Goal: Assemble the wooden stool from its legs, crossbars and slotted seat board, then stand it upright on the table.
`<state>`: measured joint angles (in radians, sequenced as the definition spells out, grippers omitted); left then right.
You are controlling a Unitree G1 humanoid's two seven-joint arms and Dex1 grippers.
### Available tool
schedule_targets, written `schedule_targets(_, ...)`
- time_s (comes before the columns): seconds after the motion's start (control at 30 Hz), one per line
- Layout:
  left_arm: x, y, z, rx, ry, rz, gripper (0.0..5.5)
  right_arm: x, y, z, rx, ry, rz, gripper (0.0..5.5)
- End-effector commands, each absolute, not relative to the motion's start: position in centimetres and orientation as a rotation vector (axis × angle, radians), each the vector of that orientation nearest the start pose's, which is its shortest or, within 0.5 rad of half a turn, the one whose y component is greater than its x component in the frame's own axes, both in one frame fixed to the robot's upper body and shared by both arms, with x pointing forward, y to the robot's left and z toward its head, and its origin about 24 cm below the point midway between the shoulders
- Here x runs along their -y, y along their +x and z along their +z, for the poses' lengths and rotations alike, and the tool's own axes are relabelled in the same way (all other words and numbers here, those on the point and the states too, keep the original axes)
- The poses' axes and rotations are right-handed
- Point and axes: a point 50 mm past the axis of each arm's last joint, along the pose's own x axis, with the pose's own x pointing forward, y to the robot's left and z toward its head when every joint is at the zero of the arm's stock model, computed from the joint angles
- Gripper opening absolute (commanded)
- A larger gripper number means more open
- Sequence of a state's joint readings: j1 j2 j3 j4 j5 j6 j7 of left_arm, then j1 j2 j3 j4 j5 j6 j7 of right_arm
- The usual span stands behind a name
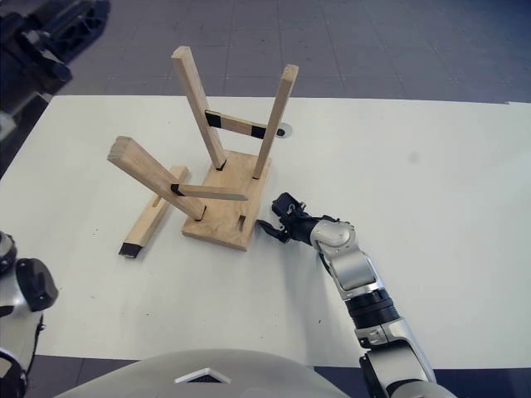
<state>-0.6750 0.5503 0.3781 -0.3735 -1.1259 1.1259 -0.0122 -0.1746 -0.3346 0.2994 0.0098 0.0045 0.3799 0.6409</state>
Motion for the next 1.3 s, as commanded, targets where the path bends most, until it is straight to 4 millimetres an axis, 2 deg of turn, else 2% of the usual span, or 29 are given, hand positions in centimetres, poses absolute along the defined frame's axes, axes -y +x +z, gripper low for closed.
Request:
schedule_targets(0.03, -17.8, 26.2, 25.7, -0.064, -0.331, -0.519, 3.02, 11.7, 25.8, 2.9, -0.406, -0.313, 0.869, 3.25)
schedule_targets(0.13, -18.0, 25.8, 25.9, -0.101, -0.316, -0.487, 3.02, 12.0, 26.0, 3.0, -0.409, -0.319, 0.854, 3.25)
schedule_targets(0.23, -18.5, 25.7, 25.1, -0.145, -0.271, -0.426, 3.02, 12.0, 26.1, 3.0, -0.408, -0.323, 0.855, 3.25)
schedule_targets(0.37, -18.2, 25.5, 24.2, -0.171, -0.251, -0.426, 3.02, 12.2, 26.1, 3.1, -0.409, -0.324, 0.851, 3.25)
schedule_targets(0.43, -18.5, 25.9, 25.8, -0.093, -0.260, -0.421, 3.02, 12.3, 26.1, 3.0, -0.410, -0.324, 0.845, 3.25)
schedule_targets(0.53, -19.4, 26.4, 29.4, 0.109, -0.303, -0.403, 3.02, 12.4, 26.0, 3.0, -0.413, -0.325, 0.843, 3.25)
schedule_targets(0.67, -20.7, 25.5, 34.2, 0.383, -0.382, -0.431, 3.02, 12.7, 25.8, 2.8, -0.421, -0.328, 0.841, 3.25)
schedule_targets(0.73, -20.7, 25.0, 35.5, 0.476, -0.414, -0.463, 3.02, 12.8, 25.6, 2.7, -0.426, -0.329, 0.839, 3.25)
schedule_targets(0.8, -20.0, 25.5, 33.8, 0.409, -0.384, -0.484, 3.02, 12.8, 25.5, 2.6, -0.429, -0.331, 0.841, 3.25)
schedule_targets(0.87, -19.3, 26.2, 31.1, 0.294, -0.357, -0.484, 3.02, 12.8, 25.5, 2.6, -0.430, -0.331, 0.843, 3.25)
schedule_targets(0.9, -19.0, 26.5, 29.1, 0.216, -0.367, -0.485, 3.02, 12.7, 25.5, 2.6, -0.430, -0.332, 0.846, 3.25)
schedule_targets(0.97, -18.3, 26.6, 22.2, -0.095, -0.344, -0.470, 3.02, 12.7, 25.5, 2.6, -0.430, -0.333, 0.846, 3.25)
schedule_targets(1.0, -18.4, 25.8, 17.9, -0.283, -0.296, -0.439, 3.02, 12.8, 25.5, 2.6, -0.430, -0.332, 0.843, 3.25)
schedule_targets(1.03, -18.7, 24.7, 14.7, -0.434, -0.289, -0.417, 3.02, 12.8, 25.4, 2.6, -0.431, -0.332, 0.839, 3.25)
schedule_targets(1.07, -18.8, 24.1, 13.2, -0.508, -0.285, -0.412, 3.02, 12.9, 25.4, 2.5, -0.434, -0.331, 0.832, 3.25)
schedule_targets(1.13, -19.3, 24.6, 13.5, -0.484, -0.251, -0.402, 3.02, 13.0, 25.3, 2.4, -0.438, -0.333, 0.827, 3.25)
schedule_targets(1.2, -20.0, 26.3, 16.1, -0.348, -0.221, -0.378, 3.02, 13.0, 25.4, 2.4, -0.439, -0.337, 0.824, 3.25)
schedule_targets(1.3, -20.7, 28.2, 21.3, -0.106, -0.206, -0.377, 3.02, 12.9, 25.4, 2.3, -0.442, -0.338, 0.827, 3.25)
